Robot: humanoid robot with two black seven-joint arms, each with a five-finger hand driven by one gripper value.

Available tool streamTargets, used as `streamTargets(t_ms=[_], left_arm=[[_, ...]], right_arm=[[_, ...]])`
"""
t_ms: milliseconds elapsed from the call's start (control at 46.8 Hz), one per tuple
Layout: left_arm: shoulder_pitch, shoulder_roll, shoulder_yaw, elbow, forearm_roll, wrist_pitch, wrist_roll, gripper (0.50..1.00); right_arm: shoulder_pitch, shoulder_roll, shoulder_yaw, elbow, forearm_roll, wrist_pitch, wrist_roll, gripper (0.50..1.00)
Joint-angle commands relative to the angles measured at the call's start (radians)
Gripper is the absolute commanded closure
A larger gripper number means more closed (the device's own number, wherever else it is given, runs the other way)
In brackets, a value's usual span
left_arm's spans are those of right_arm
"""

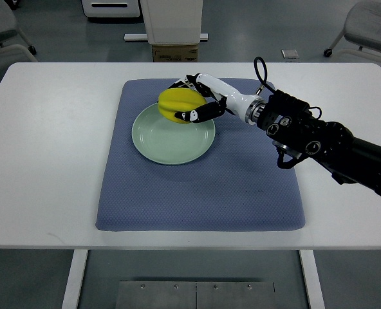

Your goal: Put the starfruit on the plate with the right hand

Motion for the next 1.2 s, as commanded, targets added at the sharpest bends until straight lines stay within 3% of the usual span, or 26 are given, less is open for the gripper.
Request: streamTargets(t_ms=[0,128,214,321,363,406,428,727,941,1176], left_arm=[[0.000,0.000,-0.001,0.000,0.000,0.000,0.000,0.500],[0.000,0.000,0.001,0.000,0.000,0.000,0.000,0.500],[0.000,0.000,-0.001,0.000,0.000,0.000,0.000,0.500],[0.000,0.000,-0.001,0.000,0.000,0.000,0.000,0.500],[0.000,0.000,-0.001,0.000,0.000,0.000,0.000,0.500],[0.000,0.000,-0.001,0.000,0.000,0.000,0.000,0.500],[0.000,0.000,-0.001,0.000,0.000,0.000,0.000,0.500],[0.000,0.000,0.001,0.000,0.000,0.000,0.000,0.500],[0.000,0.000,-0.001,0.000,0.000,0.000,0.000,0.500],[0.000,0.000,-0.001,0.000,0.000,0.000,0.000,0.500]], right_arm=[[-0.018,0.001,-0.002,-0.016,-0.001,0.000,-0.008,1.000],[-0.043,0.001,0.006,-0.017,0.002,0.000,-0.009,0.996],[-0.055,0.001,0.006,-0.016,0.007,-0.001,-0.011,0.890],[-0.069,0.001,0.006,-0.014,0.010,-0.001,-0.011,0.802],[-0.074,0.001,0.006,-0.016,0.010,-0.003,-0.011,0.689],[-0.077,0.001,0.006,-0.016,0.010,-0.004,-0.011,0.537],[-0.077,0.001,0.006,-0.016,0.012,-0.004,-0.011,0.500],[-0.058,0.001,0.027,-0.010,0.012,-0.024,0.001,0.500],[-0.060,0.001,0.237,-0.011,0.012,-0.023,-0.009,0.500],[-0.106,0.001,0.328,-0.014,0.108,-0.023,-0.009,0.500]])
